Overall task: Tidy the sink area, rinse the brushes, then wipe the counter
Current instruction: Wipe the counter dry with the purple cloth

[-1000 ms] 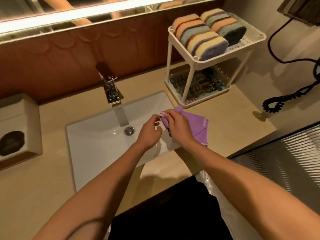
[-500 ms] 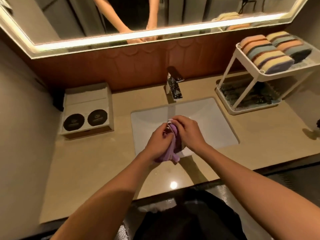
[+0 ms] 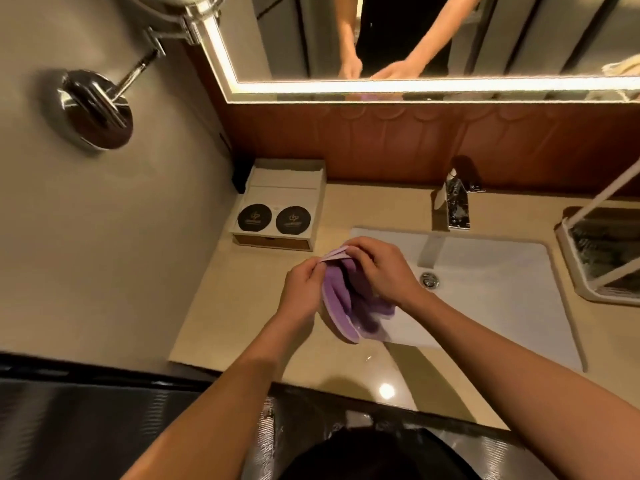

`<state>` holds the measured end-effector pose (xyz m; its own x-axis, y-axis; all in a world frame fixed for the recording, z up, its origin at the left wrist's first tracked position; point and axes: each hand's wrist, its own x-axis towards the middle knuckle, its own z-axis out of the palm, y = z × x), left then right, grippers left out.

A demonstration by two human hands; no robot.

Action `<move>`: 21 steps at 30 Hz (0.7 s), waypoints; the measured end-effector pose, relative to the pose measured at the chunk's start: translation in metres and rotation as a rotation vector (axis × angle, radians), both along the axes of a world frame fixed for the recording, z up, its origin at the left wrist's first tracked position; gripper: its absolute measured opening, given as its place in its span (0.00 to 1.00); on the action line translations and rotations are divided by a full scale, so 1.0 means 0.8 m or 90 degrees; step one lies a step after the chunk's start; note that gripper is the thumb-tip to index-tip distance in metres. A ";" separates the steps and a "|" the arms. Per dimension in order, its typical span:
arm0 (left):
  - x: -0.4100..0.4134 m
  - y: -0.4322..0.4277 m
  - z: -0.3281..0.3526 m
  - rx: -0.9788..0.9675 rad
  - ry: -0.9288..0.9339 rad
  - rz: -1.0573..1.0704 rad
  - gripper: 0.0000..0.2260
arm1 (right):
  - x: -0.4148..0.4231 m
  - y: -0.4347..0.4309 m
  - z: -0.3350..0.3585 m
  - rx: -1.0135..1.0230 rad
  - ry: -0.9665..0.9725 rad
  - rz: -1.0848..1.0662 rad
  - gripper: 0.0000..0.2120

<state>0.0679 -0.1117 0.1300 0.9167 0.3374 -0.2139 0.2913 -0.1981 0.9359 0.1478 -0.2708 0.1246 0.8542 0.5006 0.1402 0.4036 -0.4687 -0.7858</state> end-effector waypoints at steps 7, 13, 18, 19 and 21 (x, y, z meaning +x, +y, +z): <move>-0.003 0.034 0.037 0.180 -0.079 0.130 0.10 | 0.010 0.059 0.024 0.105 0.041 0.008 0.10; -0.018 0.089 0.050 0.381 -0.124 0.140 0.14 | 0.008 0.115 0.045 0.220 0.104 -0.013 0.08; -0.029 0.131 0.031 0.322 -0.090 0.176 0.13 | -0.004 0.164 0.010 0.210 0.189 -0.058 0.11; -0.033 0.144 0.026 0.279 -0.085 0.198 0.12 | -0.007 0.176 0.001 0.208 0.199 -0.070 0.11; -0.037 0.165 0.020 0.200 -0.073 0.258 0.12 | -0.010 0.193 -0.012 0.204 0.202 -0.087 0.11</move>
